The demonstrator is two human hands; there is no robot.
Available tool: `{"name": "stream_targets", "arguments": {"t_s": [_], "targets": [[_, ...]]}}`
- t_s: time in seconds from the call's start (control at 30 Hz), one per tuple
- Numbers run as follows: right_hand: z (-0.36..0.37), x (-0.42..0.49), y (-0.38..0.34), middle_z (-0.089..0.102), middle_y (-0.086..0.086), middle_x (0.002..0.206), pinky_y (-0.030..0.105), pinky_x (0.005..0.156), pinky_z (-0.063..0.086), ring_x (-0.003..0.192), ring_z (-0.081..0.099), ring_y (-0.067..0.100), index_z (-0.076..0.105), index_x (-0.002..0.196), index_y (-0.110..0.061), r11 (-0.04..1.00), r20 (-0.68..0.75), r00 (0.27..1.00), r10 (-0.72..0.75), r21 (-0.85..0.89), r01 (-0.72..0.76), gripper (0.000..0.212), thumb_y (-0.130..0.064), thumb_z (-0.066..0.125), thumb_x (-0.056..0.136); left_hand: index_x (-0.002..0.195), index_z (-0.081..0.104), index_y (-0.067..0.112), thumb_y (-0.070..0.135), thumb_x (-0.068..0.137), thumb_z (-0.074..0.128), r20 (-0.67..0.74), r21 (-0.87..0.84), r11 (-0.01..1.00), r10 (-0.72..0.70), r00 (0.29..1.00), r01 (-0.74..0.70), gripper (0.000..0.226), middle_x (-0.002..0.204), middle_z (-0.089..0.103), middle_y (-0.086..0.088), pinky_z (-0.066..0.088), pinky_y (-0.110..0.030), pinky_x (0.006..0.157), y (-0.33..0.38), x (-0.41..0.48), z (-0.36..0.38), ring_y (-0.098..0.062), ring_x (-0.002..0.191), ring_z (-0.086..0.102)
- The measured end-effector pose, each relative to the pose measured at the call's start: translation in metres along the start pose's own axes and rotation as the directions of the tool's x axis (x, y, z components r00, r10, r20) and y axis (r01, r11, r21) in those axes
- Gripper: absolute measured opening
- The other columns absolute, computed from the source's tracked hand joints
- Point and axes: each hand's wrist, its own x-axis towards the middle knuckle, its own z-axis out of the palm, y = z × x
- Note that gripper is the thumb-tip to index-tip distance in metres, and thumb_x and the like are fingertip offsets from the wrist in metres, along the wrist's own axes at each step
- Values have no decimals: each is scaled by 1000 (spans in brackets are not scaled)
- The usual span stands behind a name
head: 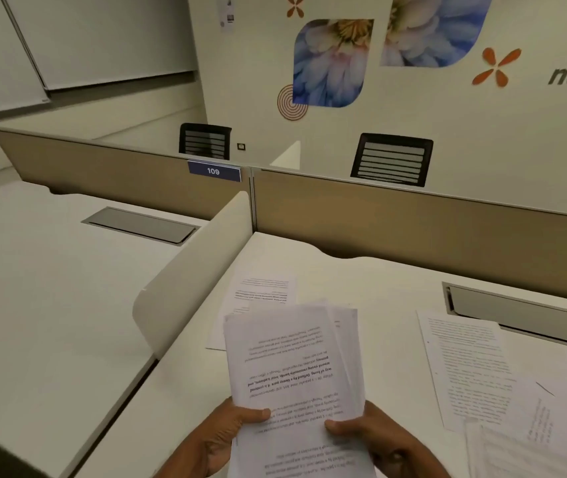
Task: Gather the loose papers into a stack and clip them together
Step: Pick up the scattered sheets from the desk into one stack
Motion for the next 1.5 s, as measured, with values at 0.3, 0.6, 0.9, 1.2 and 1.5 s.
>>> {"name": "stream_targets", "arguments": {"t_s": [0.3,0.6,0.9,1.2,1.5], "targets": [[31,91,-38,80,7,103,36,77,62,89,78,27,71,109,-12,998,-510,858,58,19,-56,45,-53,69,90,123,67,3,-4,72,80,-147,-22,996,77,986,-81,54,119,76,-20,53,-52,98,65,36,-85,-40,110,69],[30,192,-38,59,11,137,45,105,49,129,56,30,45,145,-14,757,-746,625,-231,-541,-366,71,-48,70,88,102,70,14,-14,85,66,-281,105,991,107,954,-81,33,92,81,-6,53,-49,93,87,53,-132,-34,96,70],[41,247,-48,44,13,139,48,102,41,129,43,32,29,151,-17,454,-736,631,-245,-662,-596,100,-73,63,76,109,66,14,-12,88,66,-356,114,985,164,920,-131,33,101,72,-8,53,-37,75,98,68,-136,-28,92,67],[42,266,-53,52,12,136,48,104,42,128,49,32,39,140,-16,534,-755,636,-161,-608,-587,75,-51,70,82,117,65,12,-3,88,71,-389,104,984,176,904,-146,33,104,73,-9,53,-46,90,110,80,-134,-33,94,68],[8,250,-61,67,3,75,33,63,50,69,63,24,58,72,-15,884,-653,734,-186,-438,-165,16,-3,68,74,129,65,8,-10,83,70,-350,-91,987,92,932,-132,49,121,73,-16,48,-50,105,105,82,-141,-35,113,67]]}}
